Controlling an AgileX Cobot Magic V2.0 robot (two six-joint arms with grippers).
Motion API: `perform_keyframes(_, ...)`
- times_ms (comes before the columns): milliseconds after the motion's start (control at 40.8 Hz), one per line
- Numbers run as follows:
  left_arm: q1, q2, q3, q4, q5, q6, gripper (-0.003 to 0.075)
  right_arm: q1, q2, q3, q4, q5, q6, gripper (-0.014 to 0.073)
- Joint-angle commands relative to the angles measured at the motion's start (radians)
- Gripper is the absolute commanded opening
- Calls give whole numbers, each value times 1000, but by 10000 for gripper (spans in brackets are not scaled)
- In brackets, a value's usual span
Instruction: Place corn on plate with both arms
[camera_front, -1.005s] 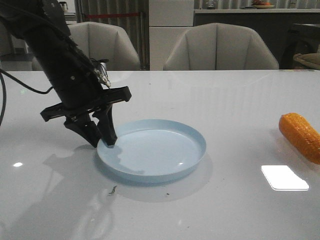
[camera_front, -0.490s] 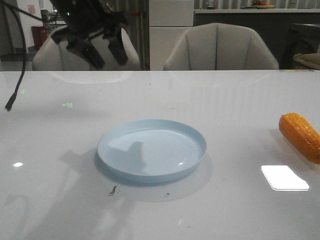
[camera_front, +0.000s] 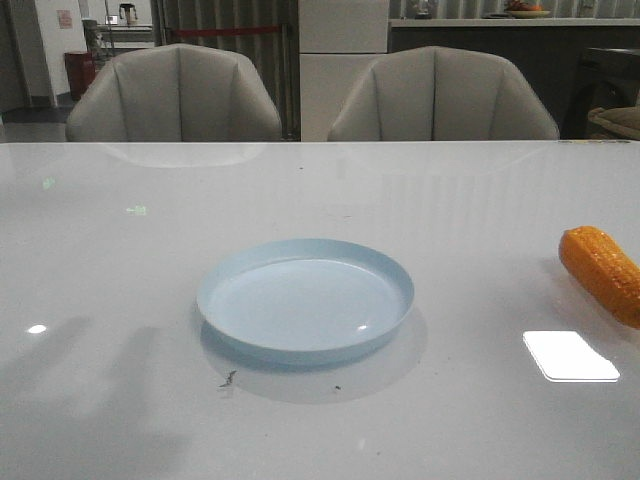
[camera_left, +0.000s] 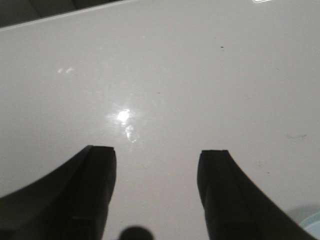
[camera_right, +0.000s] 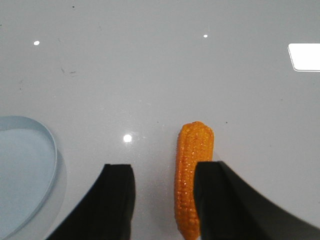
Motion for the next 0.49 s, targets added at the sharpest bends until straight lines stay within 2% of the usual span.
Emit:
perform_keyframes(0, 36, -83, -6, 4, -83, -2, 431, -2, -8, -36, -10, -81, -4, 404)
perform_keyframes(221, 83, -157, 132, 7, -269, -2, 431, -2, -8, -36, -10, -79, -4, 404)
perform_keyframes(368, 83, -249, 330, 9, -412, -2, 431, -2, -8, -36, -10, -79, -4, 404)
perform_keyframes(466, 83, -334, 518, 9, -572, -2, 430, -2, -8, -36, -10, -79, -4, 404)
